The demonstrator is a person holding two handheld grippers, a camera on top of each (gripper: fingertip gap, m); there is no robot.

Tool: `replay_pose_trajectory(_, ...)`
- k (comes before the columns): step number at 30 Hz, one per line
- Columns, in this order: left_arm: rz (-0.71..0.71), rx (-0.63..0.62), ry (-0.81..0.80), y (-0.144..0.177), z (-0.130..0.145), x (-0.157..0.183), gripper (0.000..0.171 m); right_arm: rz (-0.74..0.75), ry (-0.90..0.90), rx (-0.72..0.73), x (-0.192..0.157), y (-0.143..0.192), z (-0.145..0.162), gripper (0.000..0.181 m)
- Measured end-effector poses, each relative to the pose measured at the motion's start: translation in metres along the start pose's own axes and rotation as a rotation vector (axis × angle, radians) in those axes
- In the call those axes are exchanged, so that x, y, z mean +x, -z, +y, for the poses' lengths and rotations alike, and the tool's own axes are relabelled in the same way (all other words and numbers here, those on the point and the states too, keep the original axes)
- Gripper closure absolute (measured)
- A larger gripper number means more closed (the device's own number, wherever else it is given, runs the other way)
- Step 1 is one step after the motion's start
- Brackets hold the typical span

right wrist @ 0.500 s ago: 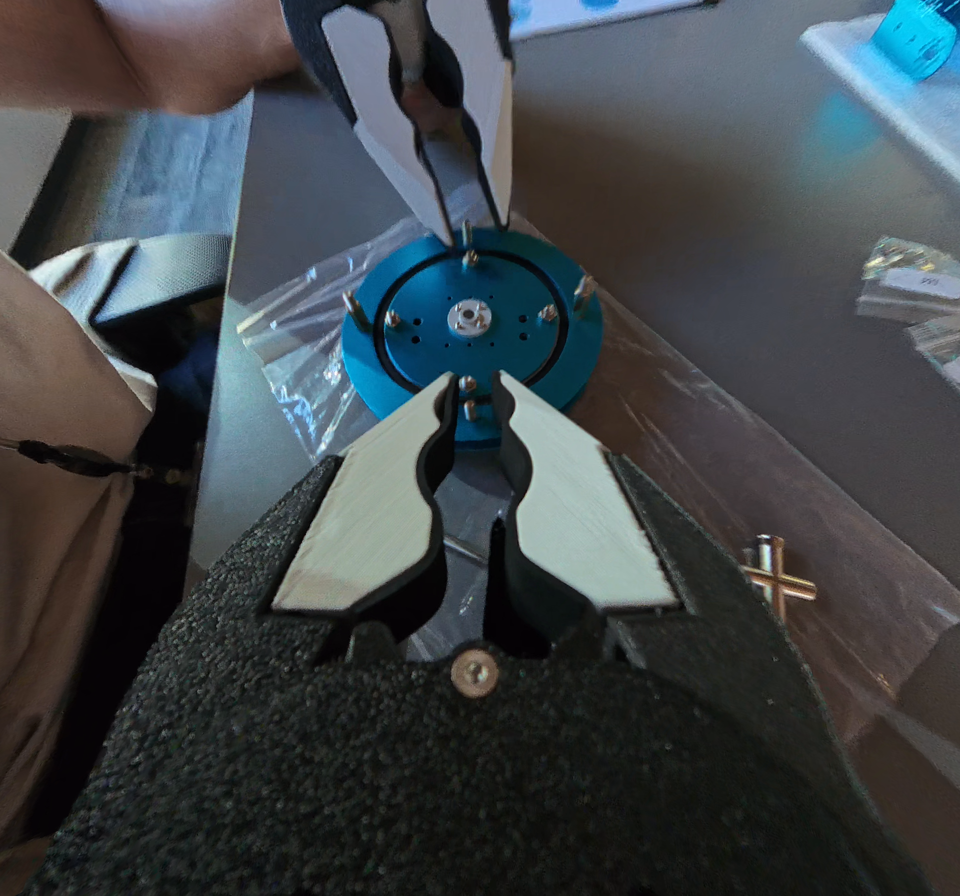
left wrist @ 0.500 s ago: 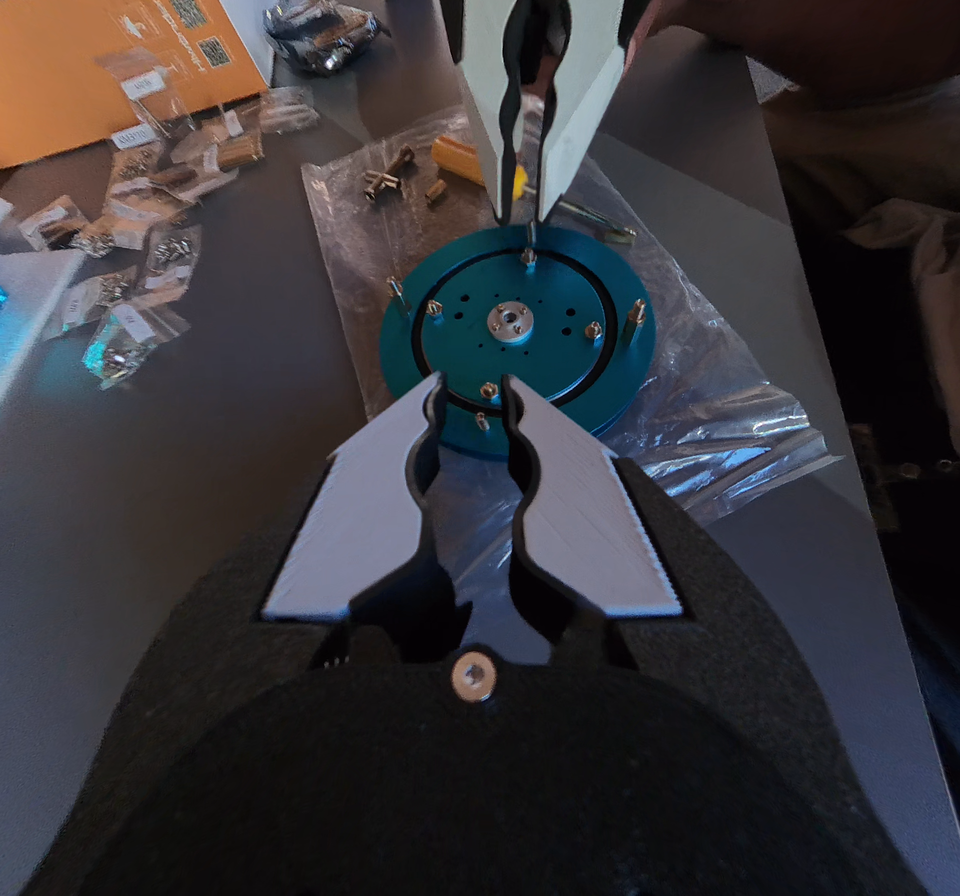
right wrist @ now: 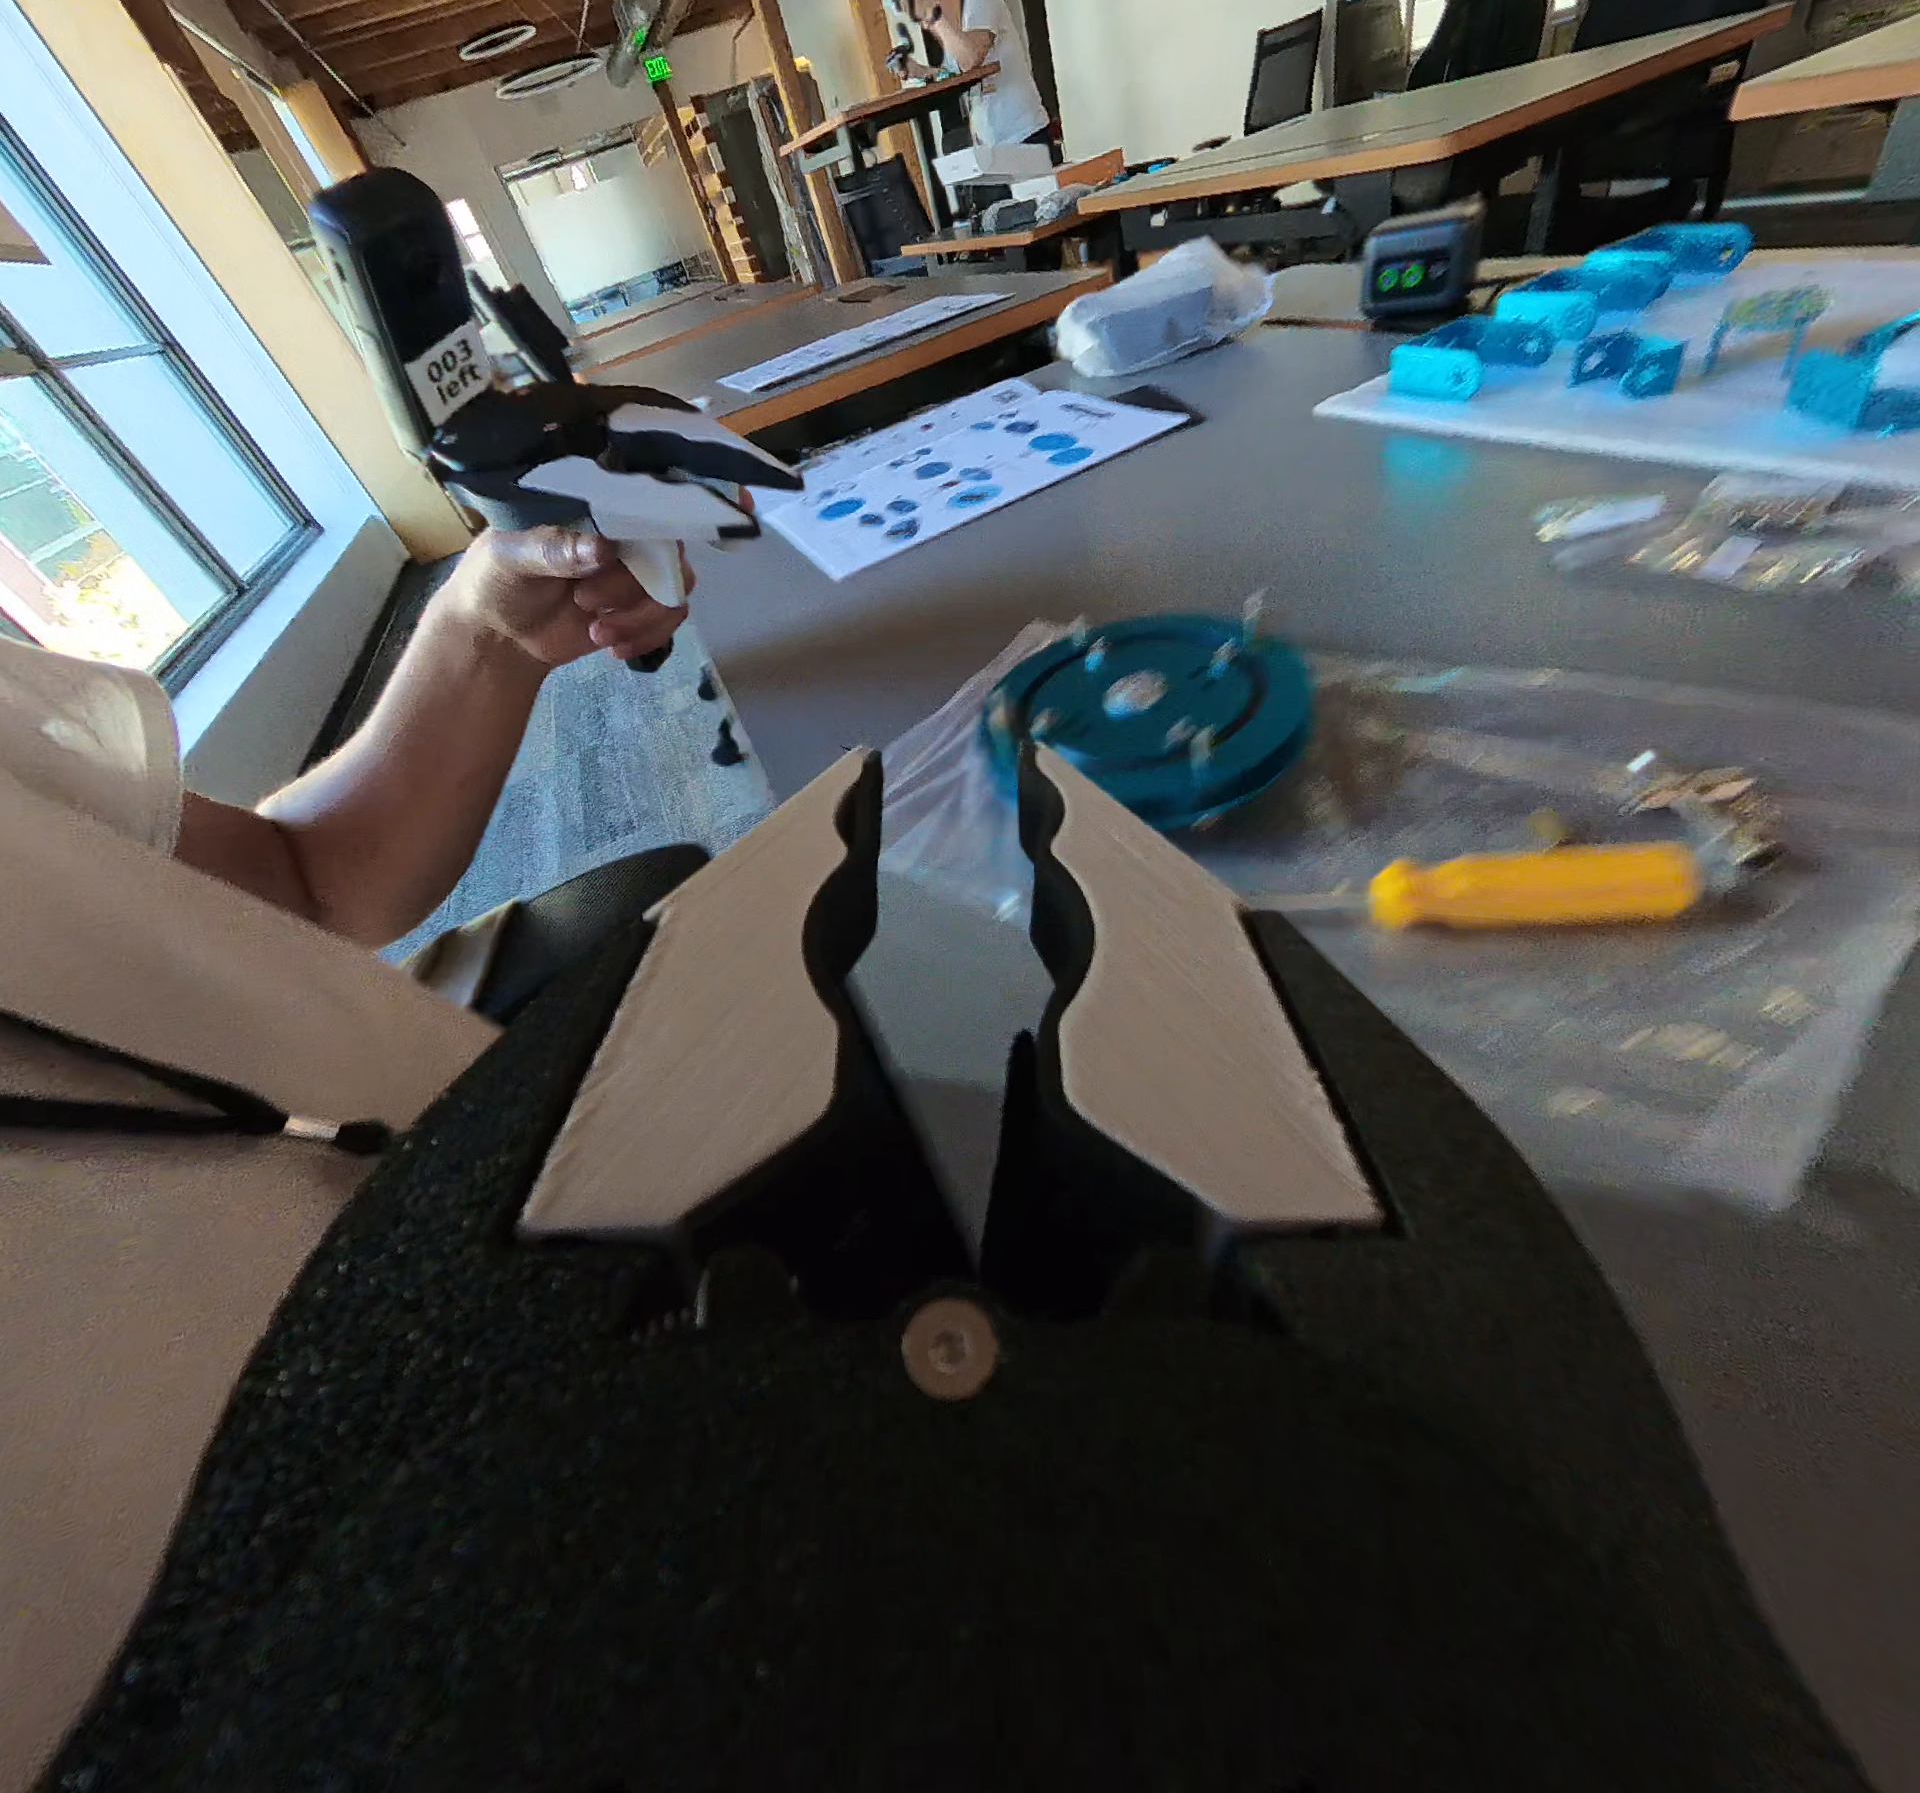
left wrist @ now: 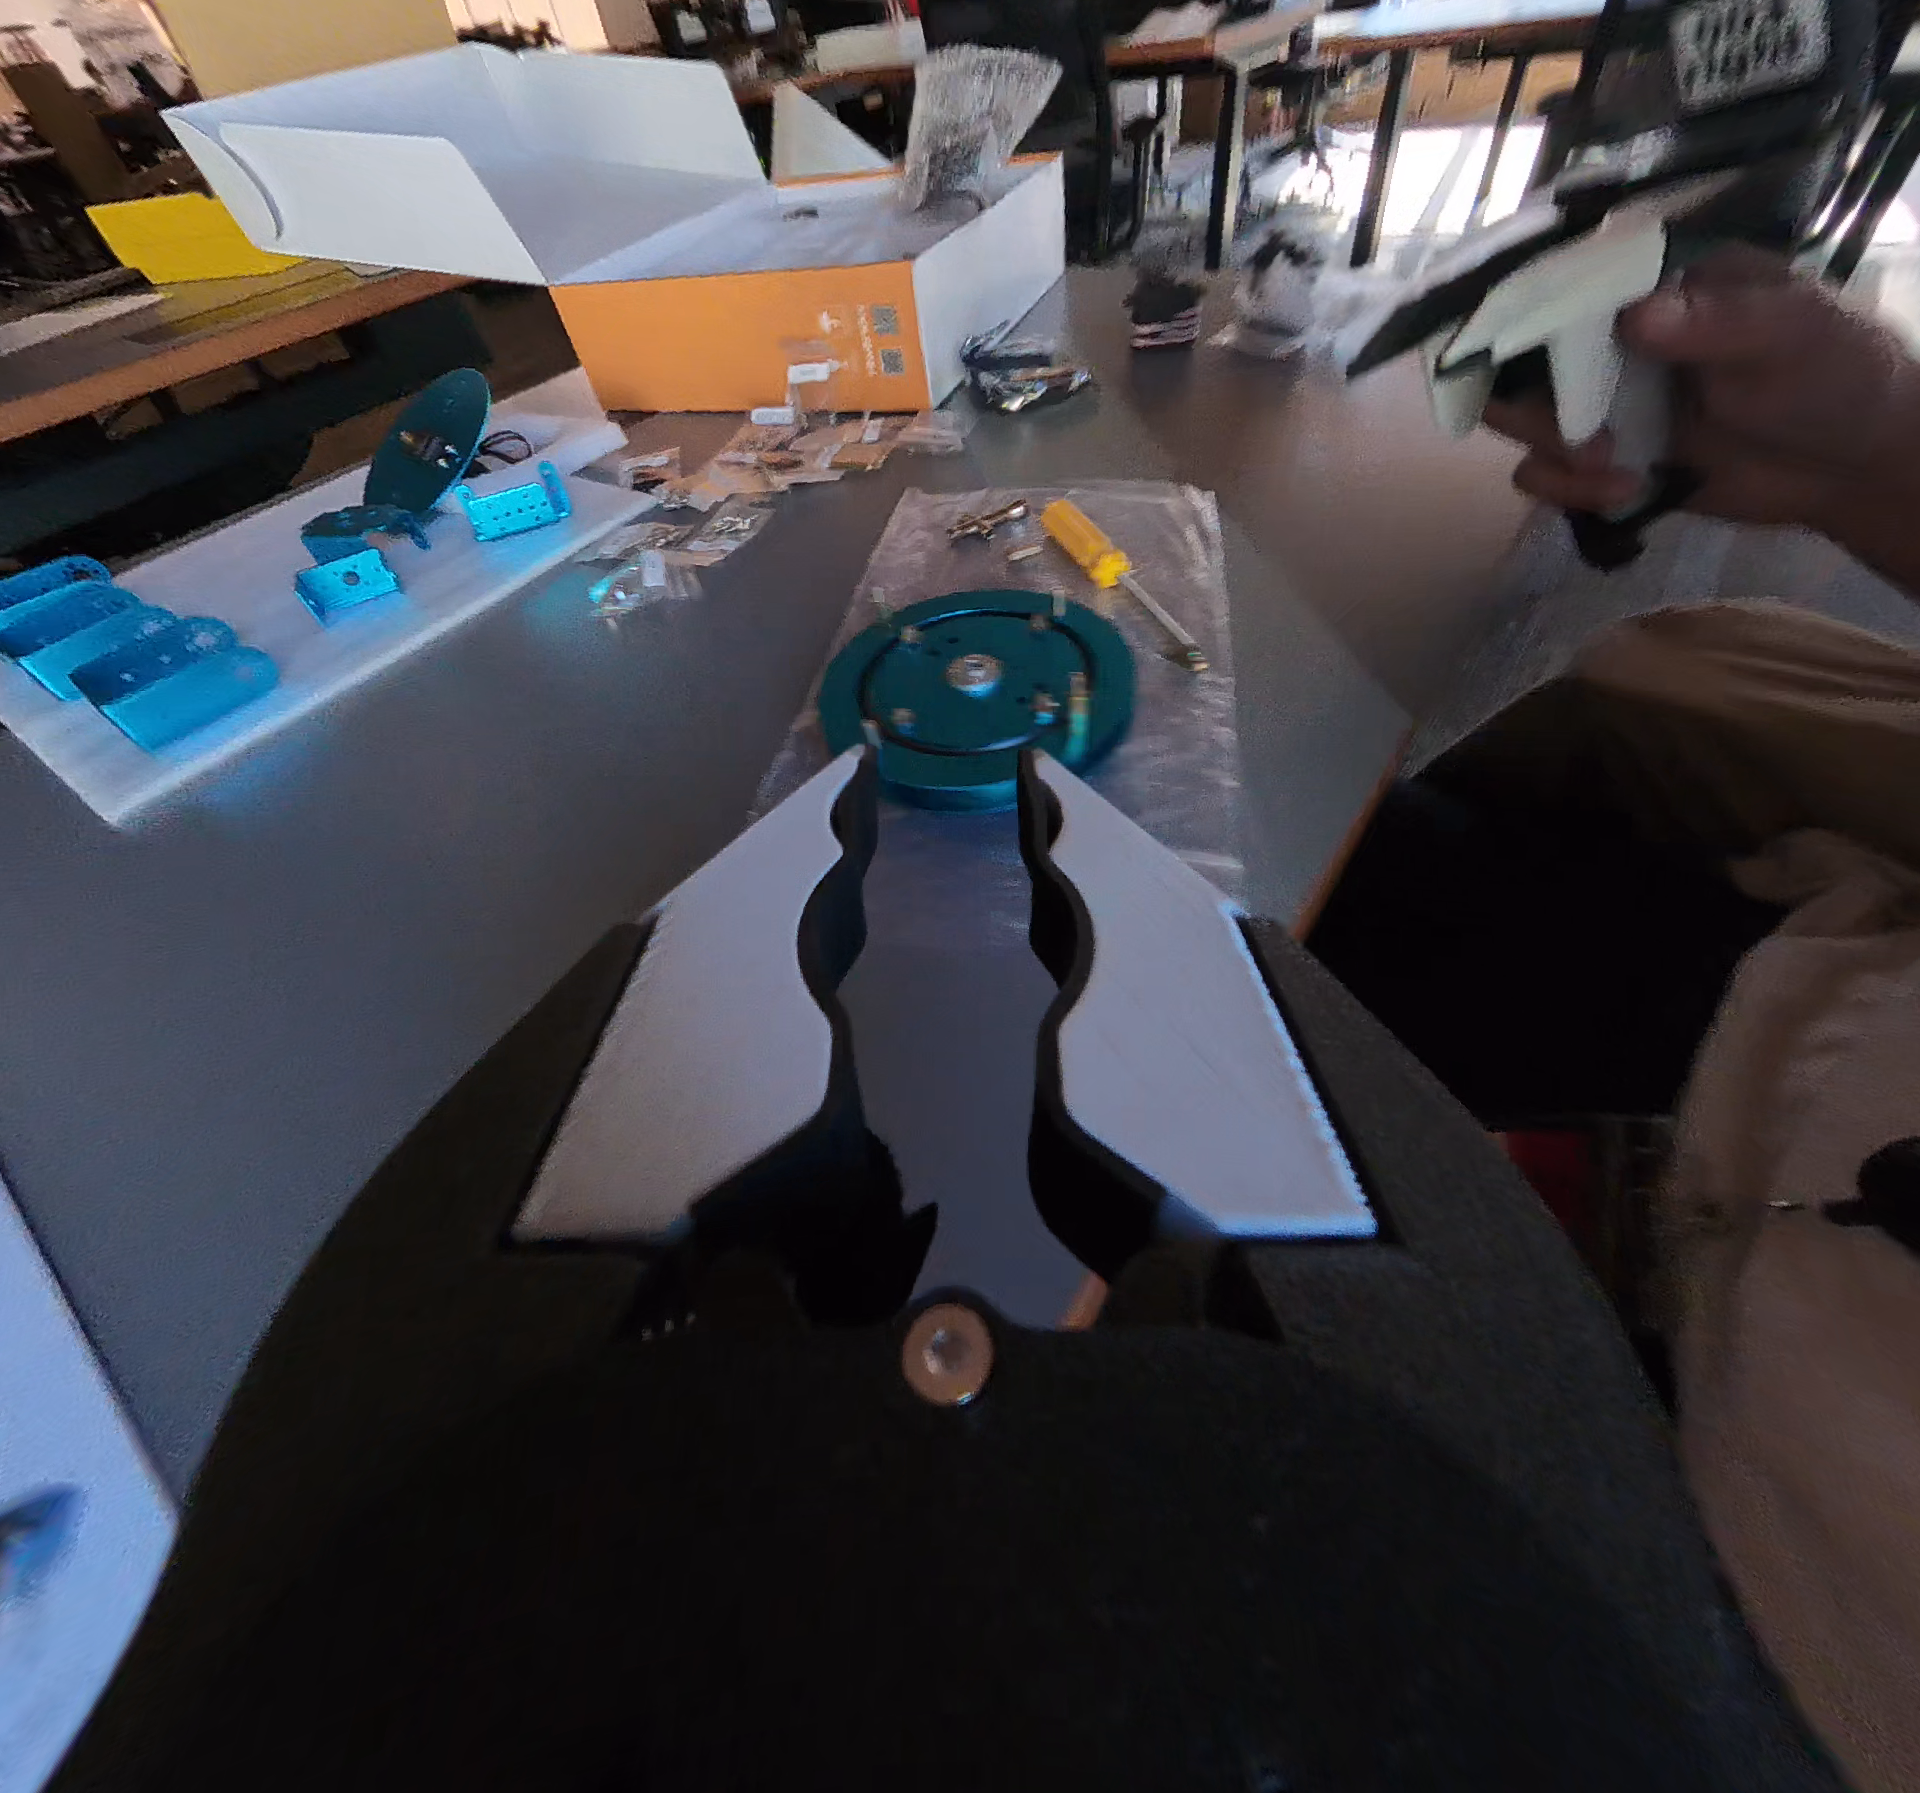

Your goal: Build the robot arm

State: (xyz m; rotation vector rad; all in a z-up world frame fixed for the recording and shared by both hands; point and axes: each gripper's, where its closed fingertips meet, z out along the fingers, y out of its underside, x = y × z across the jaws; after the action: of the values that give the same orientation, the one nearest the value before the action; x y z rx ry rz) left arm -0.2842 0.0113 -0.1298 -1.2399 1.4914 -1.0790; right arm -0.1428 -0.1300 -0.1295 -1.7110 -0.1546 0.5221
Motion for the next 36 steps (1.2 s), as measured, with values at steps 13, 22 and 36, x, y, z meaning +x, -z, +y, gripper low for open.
replay_pose_trajectory(13,-0.192,0.053,0.141,0.059,0.129,0.112,0.145,0.064,0.114,0.040,-0.076,0.052,0.104,0.153)
replay_pose_trajectory(22,-0.310,0.068,0.264,0.091,0.133,0.135,0.145,-0.063,-0.185,0.082,-0.096,0.074,0.119,0.157)
replay_pose_trajectory(36,-0.343,0.030,0.242,0.115,0.140,0.185,0.146,-0.116,-0.166,0.003,-0.141,0.083,0.141,0.154)
